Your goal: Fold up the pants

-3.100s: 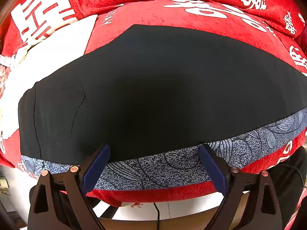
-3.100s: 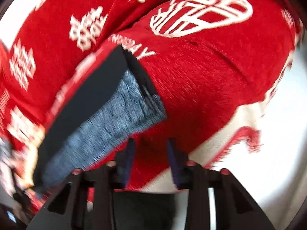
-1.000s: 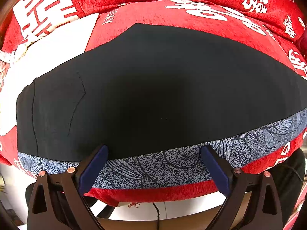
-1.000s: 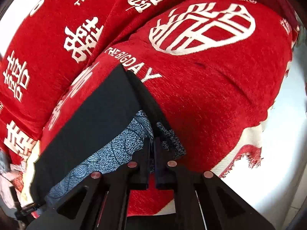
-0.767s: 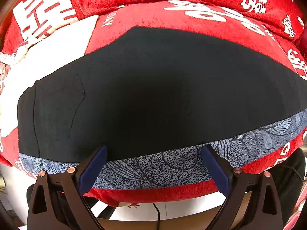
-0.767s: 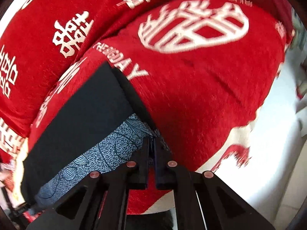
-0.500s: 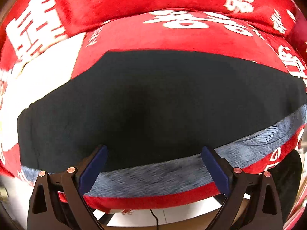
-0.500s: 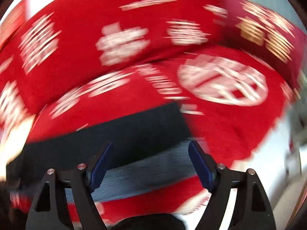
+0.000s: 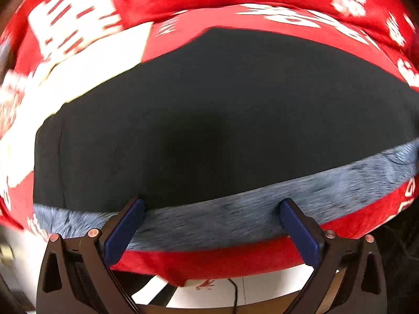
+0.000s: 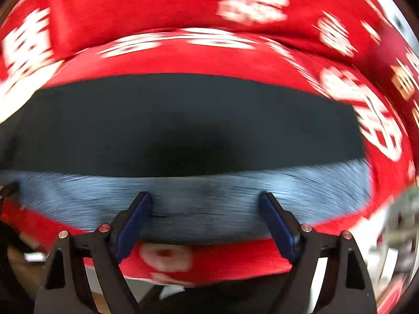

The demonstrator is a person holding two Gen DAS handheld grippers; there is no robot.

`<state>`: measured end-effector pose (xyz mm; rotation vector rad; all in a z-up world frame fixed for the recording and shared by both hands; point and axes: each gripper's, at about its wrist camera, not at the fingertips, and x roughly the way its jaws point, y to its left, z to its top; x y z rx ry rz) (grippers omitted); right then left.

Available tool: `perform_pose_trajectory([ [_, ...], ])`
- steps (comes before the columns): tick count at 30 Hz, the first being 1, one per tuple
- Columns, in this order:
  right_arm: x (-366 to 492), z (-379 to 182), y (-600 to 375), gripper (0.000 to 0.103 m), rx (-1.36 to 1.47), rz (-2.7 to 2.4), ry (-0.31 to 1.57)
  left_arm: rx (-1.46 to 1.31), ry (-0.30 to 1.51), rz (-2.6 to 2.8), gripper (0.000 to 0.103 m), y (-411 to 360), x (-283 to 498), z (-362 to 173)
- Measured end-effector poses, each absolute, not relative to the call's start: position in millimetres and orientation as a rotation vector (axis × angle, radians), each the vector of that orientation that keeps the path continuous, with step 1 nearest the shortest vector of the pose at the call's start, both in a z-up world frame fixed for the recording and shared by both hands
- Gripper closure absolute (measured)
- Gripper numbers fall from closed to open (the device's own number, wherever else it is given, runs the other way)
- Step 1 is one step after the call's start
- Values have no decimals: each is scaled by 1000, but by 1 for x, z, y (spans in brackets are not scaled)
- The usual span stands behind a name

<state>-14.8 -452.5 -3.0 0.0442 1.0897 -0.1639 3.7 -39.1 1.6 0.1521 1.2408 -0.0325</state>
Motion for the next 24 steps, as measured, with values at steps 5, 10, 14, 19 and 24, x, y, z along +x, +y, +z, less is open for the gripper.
perform_pose_trajectory([
  [5, -21, -7, -495, 3, 119, -247, 1123, 78, 1255, 59, 0, 21, -2, -2],
  [10, -20, -11, -506, 1, 146, -251, 1139, -122, 1317, 183, 0, 107, -8, -12],
  [14, -19, 1, -493, 1, 71, -330, 1151, -190, 1337, 332, 0, 157, -22, -9],
  [19, -7, 50, -410, 2, -21, -163, 999, -155, 1218, 277, 0, 138, -7, 33],
  [24, 35, 53, -289, 2, -78, 112, 950, -66, 1154, 122, 0, 52, 66, 46],
])
